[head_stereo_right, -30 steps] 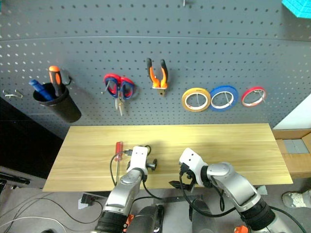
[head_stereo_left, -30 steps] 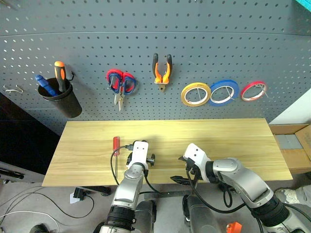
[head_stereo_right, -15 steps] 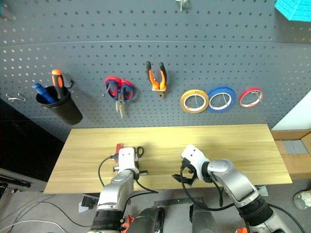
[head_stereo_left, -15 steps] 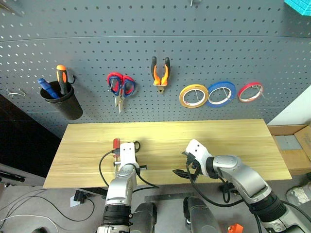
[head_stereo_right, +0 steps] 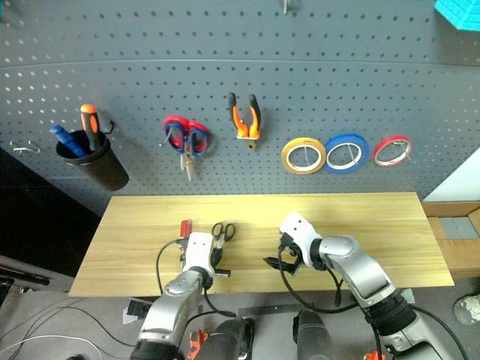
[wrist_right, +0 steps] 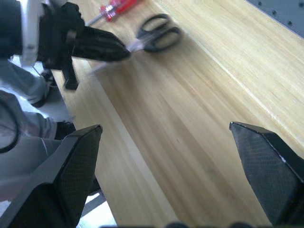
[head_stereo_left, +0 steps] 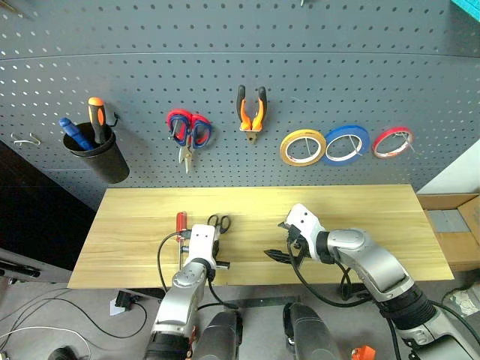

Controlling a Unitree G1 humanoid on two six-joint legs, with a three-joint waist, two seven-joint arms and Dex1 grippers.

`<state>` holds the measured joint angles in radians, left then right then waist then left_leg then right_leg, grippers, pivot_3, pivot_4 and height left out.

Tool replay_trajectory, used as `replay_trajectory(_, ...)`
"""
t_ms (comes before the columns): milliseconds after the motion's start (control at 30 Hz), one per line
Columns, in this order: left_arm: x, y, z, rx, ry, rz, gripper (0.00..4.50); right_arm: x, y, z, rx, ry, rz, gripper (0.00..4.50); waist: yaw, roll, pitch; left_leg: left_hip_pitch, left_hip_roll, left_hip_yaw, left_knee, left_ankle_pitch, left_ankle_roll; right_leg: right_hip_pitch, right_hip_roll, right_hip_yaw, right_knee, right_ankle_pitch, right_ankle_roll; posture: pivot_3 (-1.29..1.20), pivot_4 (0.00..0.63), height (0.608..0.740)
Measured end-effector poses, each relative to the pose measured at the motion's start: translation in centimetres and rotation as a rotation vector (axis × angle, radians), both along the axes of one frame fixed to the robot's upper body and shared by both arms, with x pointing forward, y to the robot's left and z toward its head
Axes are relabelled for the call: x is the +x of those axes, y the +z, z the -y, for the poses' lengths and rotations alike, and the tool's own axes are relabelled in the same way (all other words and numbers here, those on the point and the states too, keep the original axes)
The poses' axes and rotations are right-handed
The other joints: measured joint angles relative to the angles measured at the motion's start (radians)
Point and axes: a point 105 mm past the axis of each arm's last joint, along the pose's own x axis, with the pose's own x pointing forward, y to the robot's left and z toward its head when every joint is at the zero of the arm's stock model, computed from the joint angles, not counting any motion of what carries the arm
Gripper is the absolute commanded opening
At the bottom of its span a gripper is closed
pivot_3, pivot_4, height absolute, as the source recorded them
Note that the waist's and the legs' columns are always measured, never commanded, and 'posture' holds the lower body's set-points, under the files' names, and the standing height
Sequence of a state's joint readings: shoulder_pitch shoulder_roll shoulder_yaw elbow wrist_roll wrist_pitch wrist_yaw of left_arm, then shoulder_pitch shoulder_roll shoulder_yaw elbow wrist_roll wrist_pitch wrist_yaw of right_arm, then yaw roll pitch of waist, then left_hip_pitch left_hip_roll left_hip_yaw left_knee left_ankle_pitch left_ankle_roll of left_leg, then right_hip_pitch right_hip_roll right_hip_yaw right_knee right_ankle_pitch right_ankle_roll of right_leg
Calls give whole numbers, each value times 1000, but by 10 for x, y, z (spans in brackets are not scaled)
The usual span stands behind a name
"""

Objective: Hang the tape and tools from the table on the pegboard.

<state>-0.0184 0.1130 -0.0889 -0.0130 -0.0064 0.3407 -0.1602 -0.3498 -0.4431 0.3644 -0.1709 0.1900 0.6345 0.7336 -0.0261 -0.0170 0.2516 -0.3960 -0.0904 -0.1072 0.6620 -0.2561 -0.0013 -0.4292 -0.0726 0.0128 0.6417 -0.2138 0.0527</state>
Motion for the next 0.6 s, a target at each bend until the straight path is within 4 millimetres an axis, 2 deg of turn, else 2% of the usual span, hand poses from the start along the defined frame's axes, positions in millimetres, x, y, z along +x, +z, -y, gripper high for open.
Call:
replay_trajectory(67,-3,25,2,3,-46,163,98,0,18,-12,127,37,34,4500,-1,0,-1,-2,0,1,-1,0,0,-4,0,1,0,0,-1,-35,195,740)
replay_trajectory(133,-7,45,-8,48,-27,313,98,2,41,-22,260,61,73,4500,-3,0,-2,-4,0,1,-2,-1,1,-8,0,2,1,1,-1,-24,177,740)
replay_trajectory(233,-11,66,-26,83,51,432,98,5,79,-30,392,97,157,4500,2,0,-5,-5,-1,1,-1,-2,3,-8,0,1,1,1,-1,-16,170,740)
replay_trajectory(367,-9,98,-33,100,101,556,98,4,113,-36,482,148,222,4500,15,-4,-12,-4,-1,1,0,-2,3,-7,0,-2,2,1,-1,3,154,740)
replay_trajectory(500,4,138,-36,75,137,682,98,9,133,-38,555,149,252,4500,26,-7,-17,-4,-1,1,0,-2,3,-8,1,-2,2,1,-2,10,143,740)
replay_trajectory(533,5,149,-35,66,134,720,98,10,133,-39,558,145,249,4500,26,-8,-21,-4,-1,1,0,-2,2,-8,1,-2,3,2,-2,10,142,740)
replay_trajectory(600,5,159,-31,58,111,756,98,13,130,-40,560,135,233,4500,26,-10,-29,-4,-2,2,0,0,-1,-8,1,-1,2,2,-3,8,141,740)
